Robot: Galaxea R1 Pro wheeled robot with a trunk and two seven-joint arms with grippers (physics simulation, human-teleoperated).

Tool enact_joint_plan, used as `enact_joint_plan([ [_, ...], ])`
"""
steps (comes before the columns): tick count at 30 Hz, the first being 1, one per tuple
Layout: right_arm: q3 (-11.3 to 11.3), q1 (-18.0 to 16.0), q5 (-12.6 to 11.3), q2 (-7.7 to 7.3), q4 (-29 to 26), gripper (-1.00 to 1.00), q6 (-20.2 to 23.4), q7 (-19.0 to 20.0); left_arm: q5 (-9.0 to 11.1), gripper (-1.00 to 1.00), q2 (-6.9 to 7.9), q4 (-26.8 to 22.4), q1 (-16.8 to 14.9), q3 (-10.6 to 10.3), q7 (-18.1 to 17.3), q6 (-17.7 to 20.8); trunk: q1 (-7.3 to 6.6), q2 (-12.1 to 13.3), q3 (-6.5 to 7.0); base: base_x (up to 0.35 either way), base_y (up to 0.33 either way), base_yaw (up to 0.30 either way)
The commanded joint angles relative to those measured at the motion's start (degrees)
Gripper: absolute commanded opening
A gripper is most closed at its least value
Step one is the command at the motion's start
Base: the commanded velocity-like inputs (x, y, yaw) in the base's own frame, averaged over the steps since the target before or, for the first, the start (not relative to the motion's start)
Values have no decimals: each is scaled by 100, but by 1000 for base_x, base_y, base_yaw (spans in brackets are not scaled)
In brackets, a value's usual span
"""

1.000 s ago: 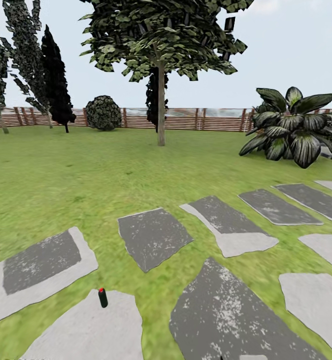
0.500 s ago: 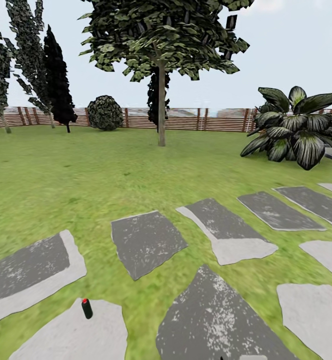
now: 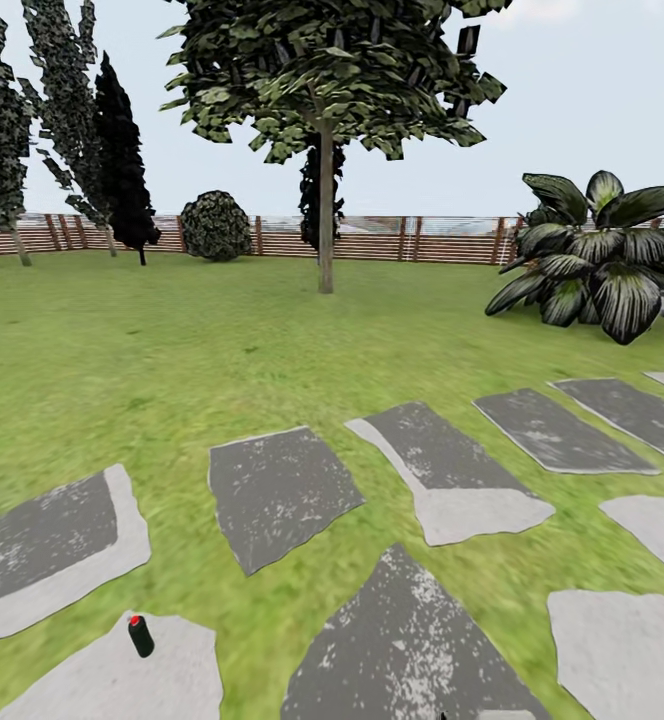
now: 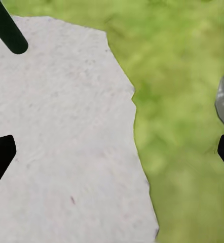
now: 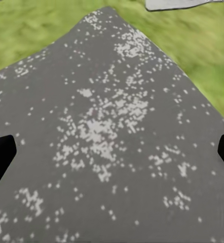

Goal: In the garden, pick up the pesticide atomizer on the floor and spray pesticide onto both trees until each tree trunk is fully covered.

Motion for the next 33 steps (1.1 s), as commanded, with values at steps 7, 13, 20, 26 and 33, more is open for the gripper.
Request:
enact_joint_plan([
  [7, -2, -3, 4, 0, 7, 100, -20, -2, -2, 100, -1, 5, -3, 23, -2, -20, 0, -2, -5, 99, -267, 95],
  [13, -2, -3, 3, 0, 5, 100, -19, -2, -2, 100, -1, 5, -3, 23, -2, -20, 0, -2, -5, 96, -268, 259],
  [20, -2, -3, 3, 0, 5, 100, -22, -2, -2, 100, -1, 5, -3, 23, -2, -20, 0, -2, -5, 95, -268, 274],
  [26, -2, -3, 3, 0, 4, 100, -20, -2, 3, 100, -1, 5, -3, 23, -2, -20, 0, -2, -5, 95, -268, 276],
  [33, -2, -3, 3, 0, 7, 100, -18, -2, 6, 100, 2, 5, -5, 23, -2, -20, 0, -2, -5, 95, -268, 276],
])
